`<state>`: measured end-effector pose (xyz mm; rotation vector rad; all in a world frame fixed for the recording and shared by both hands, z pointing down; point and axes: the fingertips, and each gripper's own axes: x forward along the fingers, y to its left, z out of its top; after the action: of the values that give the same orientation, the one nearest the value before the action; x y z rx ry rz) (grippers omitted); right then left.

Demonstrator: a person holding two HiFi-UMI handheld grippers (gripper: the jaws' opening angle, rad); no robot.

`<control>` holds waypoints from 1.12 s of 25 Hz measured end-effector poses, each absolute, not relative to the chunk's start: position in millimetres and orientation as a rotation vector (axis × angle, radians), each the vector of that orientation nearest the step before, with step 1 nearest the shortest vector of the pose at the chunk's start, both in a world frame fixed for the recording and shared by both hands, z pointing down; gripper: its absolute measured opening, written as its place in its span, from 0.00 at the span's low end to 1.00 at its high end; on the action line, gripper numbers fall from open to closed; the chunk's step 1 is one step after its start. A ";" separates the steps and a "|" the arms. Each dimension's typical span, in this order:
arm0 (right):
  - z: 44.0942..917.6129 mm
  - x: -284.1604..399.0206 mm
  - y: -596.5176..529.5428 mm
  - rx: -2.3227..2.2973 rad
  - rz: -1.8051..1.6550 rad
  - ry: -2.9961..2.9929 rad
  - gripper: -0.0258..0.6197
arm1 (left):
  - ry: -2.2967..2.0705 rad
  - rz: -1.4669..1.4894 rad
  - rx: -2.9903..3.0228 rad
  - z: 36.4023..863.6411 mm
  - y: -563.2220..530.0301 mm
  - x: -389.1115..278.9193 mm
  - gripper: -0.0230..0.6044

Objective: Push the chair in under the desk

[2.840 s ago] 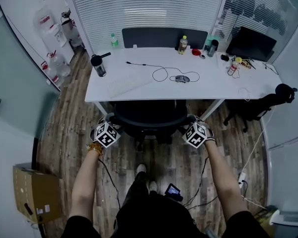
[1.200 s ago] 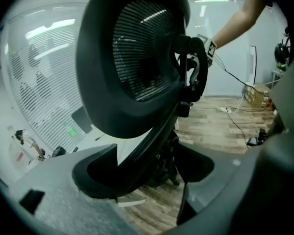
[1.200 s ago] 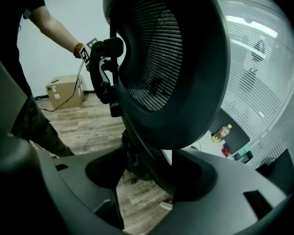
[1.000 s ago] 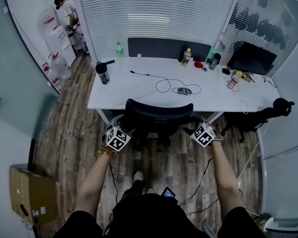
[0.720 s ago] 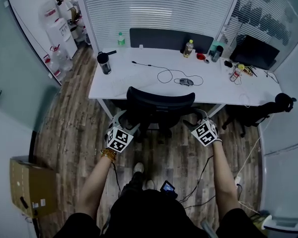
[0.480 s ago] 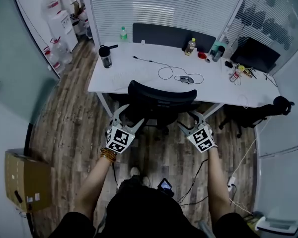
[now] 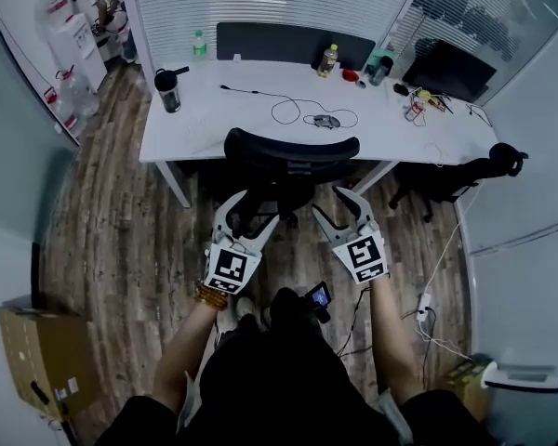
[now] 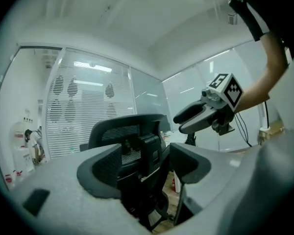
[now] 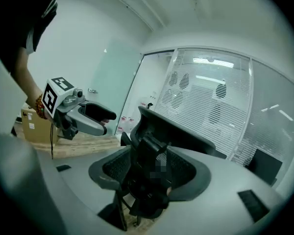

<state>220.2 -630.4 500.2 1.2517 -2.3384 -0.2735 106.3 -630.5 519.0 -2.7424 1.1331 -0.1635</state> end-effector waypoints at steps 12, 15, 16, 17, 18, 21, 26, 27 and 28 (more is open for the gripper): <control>494.6 177.3 -619.5 1.389 -0.349 -2.378 0.34 | 1.175 -0.055 -2.648 495.4 -626.8 92.7 0.47; 493.1 182.8 -617.5 1.497 -0.360 -2.358 0.33 | 1.234 -0.006 -2.612 493.2 -621.8 92.8 0.41; 492.7 185.0 -617.3 1.546 -0.361 -2.348 0.32 | 1.257 0.003 -2.592 492.6 -620.7 91.2 0.39; 492.3 187.6 -616.8 1.596 -0.367 -2.332 0.30 | 1.279 0.008 -2.575 492.2 -620.3 89.6 0.38; 492.2 190.4 -615.8 1.637 -0.377 -2.311 0.27 | 1.297 0.015 -2.561 491.2 -620.1 88.6 0.37; 491.7 194.1 -611.6 1.729 -0.370 -2.264 0.24 | 1.339 0.049 -2.532 484.9 -619.2 85.8 0.32; 500.7 193.4 -609.6 1.811 -0.303 -2.209 0.17 | 1.401 0.078 -2.465 480.9 -618.2 81.0 0.17; 502.1 192.7 -609.0 1.828 -0.286 -2.206 0.16 | 1.404 0.061 -2.458 482.2 -618.4 81.5 0.14; 503.0 191.8 -608.1 1.842 -0.272 -2.209 0.14 | 1.408 0.050 -2.457 484.0 -618.8 82.7 0.11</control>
<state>191.8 -608.1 503.0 1.8422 -2.2086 -0.2721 82.7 -618.8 484.0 -2.4569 1.4083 0.0497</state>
